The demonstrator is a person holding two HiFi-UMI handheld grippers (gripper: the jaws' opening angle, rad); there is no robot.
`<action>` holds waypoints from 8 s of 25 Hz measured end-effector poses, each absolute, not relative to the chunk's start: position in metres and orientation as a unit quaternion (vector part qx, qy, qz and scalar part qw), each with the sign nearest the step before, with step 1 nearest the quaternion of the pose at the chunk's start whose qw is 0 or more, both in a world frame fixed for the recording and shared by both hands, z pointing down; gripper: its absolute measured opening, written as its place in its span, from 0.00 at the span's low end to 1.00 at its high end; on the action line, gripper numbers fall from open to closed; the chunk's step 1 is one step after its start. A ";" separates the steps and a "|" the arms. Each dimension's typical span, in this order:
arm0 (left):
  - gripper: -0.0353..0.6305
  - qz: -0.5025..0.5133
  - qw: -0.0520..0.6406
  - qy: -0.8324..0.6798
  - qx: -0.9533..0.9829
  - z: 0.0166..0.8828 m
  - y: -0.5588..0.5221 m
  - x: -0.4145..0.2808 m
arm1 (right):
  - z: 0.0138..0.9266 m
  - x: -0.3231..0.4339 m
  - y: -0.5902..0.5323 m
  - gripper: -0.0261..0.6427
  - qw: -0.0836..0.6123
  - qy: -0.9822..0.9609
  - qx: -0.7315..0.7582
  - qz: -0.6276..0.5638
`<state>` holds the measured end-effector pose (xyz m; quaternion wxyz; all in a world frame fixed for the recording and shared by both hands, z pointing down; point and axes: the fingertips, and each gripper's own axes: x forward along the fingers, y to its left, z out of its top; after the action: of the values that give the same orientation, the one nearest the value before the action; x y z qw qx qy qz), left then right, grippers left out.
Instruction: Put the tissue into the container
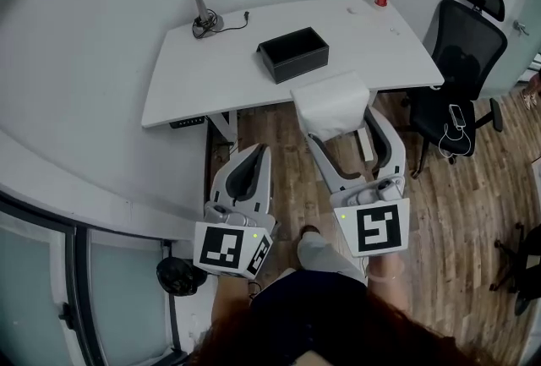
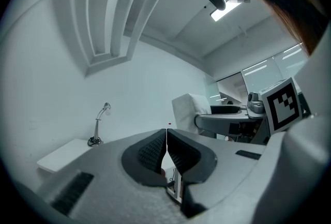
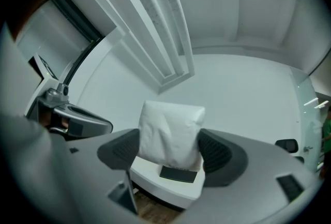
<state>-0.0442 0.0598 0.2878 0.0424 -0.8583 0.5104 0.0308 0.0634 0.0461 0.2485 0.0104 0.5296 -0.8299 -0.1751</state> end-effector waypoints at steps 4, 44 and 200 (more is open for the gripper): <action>0.10 0.029 0.046 0.511 -0.858 0.285 0.035 -0.042 | 0.248 0.064 0.020 0.61 0.012 -0.833 0.526 -0.172; 0.10 0.036 0.029 0.531 -0.846 0.286 -0.154 -0.056 | 0.266 0.043 -0.174 0.61 0.065 -0.853 0.492 -0.164; 0.10 0.015 -0.012 0.527 -0.850 0.310 -0.096 -0.051 | 0.319 0.061 -0.140 0.07 0.056 -0.853 0.520 -0.001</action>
<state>-0.0510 -0.0959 0.3102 -0.0123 -0.8496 0.5271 0.0153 0.0614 -0.1399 0.3187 0.0562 0.5196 -0.8525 -0.0005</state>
